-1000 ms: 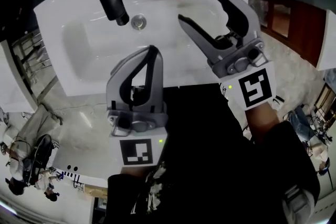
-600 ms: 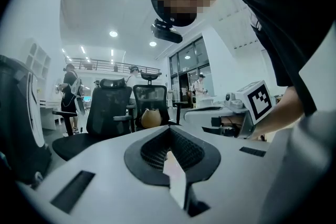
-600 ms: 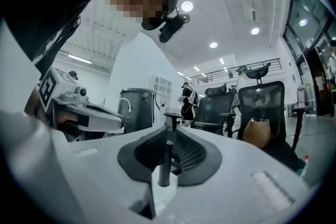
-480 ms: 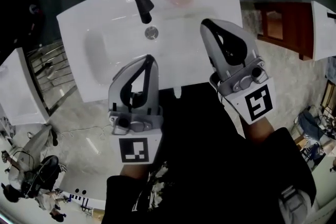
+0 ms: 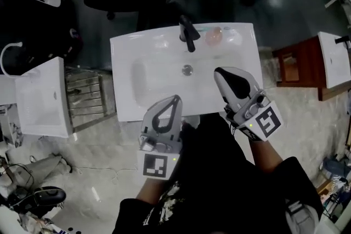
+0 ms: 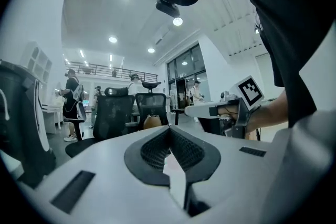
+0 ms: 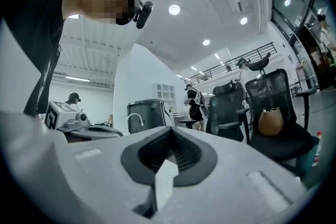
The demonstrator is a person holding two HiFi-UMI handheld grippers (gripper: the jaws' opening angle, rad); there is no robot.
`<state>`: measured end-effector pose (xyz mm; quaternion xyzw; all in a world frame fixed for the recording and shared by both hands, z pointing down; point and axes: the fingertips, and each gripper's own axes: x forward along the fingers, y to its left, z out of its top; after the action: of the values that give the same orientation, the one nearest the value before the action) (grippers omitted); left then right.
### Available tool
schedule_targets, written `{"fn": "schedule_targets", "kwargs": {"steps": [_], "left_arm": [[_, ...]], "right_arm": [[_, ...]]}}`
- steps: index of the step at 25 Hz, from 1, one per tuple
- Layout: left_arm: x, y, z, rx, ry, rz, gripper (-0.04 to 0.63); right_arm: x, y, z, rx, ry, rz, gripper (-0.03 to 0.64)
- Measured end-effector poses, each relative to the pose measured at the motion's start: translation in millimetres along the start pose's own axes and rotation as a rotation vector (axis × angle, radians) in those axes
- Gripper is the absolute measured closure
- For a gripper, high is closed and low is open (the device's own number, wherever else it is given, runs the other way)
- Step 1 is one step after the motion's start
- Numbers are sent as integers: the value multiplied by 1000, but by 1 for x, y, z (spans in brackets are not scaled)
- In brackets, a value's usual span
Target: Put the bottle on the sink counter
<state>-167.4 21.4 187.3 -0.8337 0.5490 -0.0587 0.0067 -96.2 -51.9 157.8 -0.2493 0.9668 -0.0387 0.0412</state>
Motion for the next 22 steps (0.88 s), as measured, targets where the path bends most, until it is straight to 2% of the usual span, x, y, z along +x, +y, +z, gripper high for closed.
{"fn": "schedule_targets", "kwargs": {"steps": [3, 6, 9, 15, 20, 22], "left_arm": [[-38, 9, 6, 10, 0, 28, 584], [-69, 20, 5, -44, 18, 83, 583], [-86, 29, 16, -34, -20, 110, 583], [-89, 33, 27, 26, -15, 66, 583], [-69, 26, 33, -1, -53, 2, 584], [-63, 14, 38, -13, -72, -33, 583]], "right_arm": [[2, 25, 11, -12, -18, -23, 621], [3, 43, 17, -41, -19, -69, 623], [3, 59, 31, -77, -51, -78, 621], [-21, 73, 51, -109, -76, -165, 623], [-45, 83, 42, -187, 46, -167, 623], [-60, 83, 41, -215, 92, -194, 623]]}}
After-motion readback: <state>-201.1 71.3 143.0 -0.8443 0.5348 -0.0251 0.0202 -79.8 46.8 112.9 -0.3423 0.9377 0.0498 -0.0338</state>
